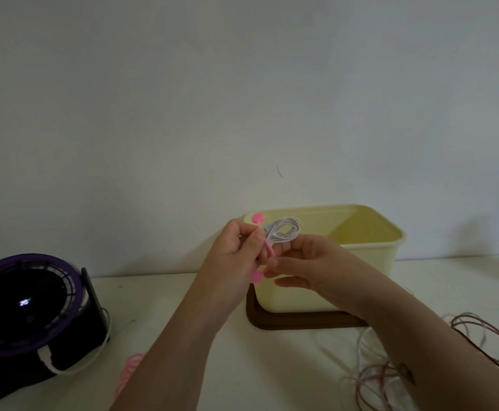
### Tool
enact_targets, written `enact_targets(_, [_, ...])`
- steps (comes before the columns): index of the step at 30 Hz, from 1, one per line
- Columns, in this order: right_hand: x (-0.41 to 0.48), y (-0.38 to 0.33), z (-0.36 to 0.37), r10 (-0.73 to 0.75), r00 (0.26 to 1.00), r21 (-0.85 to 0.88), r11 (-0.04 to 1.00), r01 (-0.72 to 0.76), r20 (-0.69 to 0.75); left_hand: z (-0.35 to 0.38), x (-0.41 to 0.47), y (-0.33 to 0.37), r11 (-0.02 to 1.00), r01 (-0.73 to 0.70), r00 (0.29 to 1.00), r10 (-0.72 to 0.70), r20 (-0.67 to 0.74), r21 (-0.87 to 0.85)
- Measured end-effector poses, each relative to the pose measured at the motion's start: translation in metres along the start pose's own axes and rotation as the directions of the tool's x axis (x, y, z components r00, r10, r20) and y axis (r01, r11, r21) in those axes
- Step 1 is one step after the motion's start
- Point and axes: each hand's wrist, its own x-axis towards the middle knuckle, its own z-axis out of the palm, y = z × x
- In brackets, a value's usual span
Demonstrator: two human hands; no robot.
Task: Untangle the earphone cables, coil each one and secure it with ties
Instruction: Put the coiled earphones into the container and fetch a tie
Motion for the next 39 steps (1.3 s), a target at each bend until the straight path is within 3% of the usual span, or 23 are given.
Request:
enact_targets(4, [0.001, 0.002, -0.004, -0.027, 1.000, 0.053, 0.998, 0.028, -0.008, -0.001, 0.001, 0.000, 0.999, -0.027, 0.999, 0.027, 0.032, -0.027])
enact_targets(8, [0.000, 0.000, -0.007, -0.061, 0.997, 0.327, 0.944, 0.042, 0.051, -0.003, 0.002, 0.001, 0.979, 0.022, 0.999, -0.013, 0.049, -0.204])
enact_targets(12, [0.002, -0.002, -0.005, -0.102, 0.995, 0.458, 0.884, 0.088, 0.006, 0.000, 0.002, 0.002, 0.957, 0.025, 0.999, -0.012, 0.048, -0.288])
enact_targets(18, [0.002, 0.001, -0.002, -0.097, 0.995, 0.447, 0.888, 0.103, -0.035, -0.003, 0.003, 0.002, 0.935, 0.066, 0.998, -0.061, 0.025, -0.348])
enact_targets(22, [-0.002, 0.003, -0.009, -0.006, 0.990, 0.394, 0.918, -0.050, 0.140, -0.005, 0.003, 0.006, 0.886, 0.154, 0.981, -0.083, 0.178, -0.437])
enact_targets(24, [-0.004, 0.002, -0.015, 0.009, 0.985, 0.330, 0.942, -0.068, 0.175, -0.006, 0.001, 0.003, 0.901, 0.170, 0.963, -0.067, 0.261, -0.398])
enact_targets(27, [-0.008, -0.005, -0.026, -0.001, 0.995, 0.126, 0.992, -0.012, 0.098, -0.004, 0.000, -0.002, 0.959, 0.145, 0.937, -0.054, 0.344, -0.244])
enact_targets(30, [-0.013, -0.015, -0.035, -0.054, 0.999, -0.160, 0.986, 0.053, 0.003, 0.001, -0.002, -0.003, 0.987, 0.155, 0.938, -0.133, 0.319, -0.045])
enact_targets(35, [-0.018, -0.028, -0.033, -0.135, 0.982, -0.436, 0.897, 0.066, -0.129, 0.012, -0.003, -0.014, 0.976, 0.125, 0.971, -0.157, 0.180, 0.179])
enact_targets(39, [-0.018, -0.031, -0.017, -0.310, 0.929, -0.725, 0.685, 0.070, -0.203, 0.018, -0.003, -0.019, 0.971, 0.156, 0.978, -0.178, 0.110, 0.183])
